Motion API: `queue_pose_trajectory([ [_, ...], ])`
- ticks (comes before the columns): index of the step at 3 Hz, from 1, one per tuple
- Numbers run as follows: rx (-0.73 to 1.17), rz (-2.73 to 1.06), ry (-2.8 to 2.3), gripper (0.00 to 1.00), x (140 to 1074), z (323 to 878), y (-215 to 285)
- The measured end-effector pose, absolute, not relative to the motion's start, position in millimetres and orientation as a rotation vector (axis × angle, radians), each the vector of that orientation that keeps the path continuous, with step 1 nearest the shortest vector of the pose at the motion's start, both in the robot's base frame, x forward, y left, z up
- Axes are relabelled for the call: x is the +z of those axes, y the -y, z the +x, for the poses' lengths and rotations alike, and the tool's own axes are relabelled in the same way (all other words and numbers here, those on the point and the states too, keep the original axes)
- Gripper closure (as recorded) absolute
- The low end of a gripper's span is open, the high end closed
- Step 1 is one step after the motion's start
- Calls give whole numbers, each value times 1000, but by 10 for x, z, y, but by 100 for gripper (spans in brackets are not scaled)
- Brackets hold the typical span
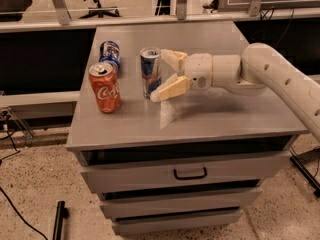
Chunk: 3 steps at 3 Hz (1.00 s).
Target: Knock redbull can over
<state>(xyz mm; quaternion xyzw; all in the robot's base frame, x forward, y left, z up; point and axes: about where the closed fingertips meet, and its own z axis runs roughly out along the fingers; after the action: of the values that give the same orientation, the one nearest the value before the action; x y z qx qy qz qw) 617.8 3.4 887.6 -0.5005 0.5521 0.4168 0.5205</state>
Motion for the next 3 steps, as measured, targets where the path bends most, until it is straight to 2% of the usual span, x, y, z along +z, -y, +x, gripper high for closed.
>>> queue_pose_trajectory([
  [3,970,-1262,-1350,0,8581,6086,-115],
])
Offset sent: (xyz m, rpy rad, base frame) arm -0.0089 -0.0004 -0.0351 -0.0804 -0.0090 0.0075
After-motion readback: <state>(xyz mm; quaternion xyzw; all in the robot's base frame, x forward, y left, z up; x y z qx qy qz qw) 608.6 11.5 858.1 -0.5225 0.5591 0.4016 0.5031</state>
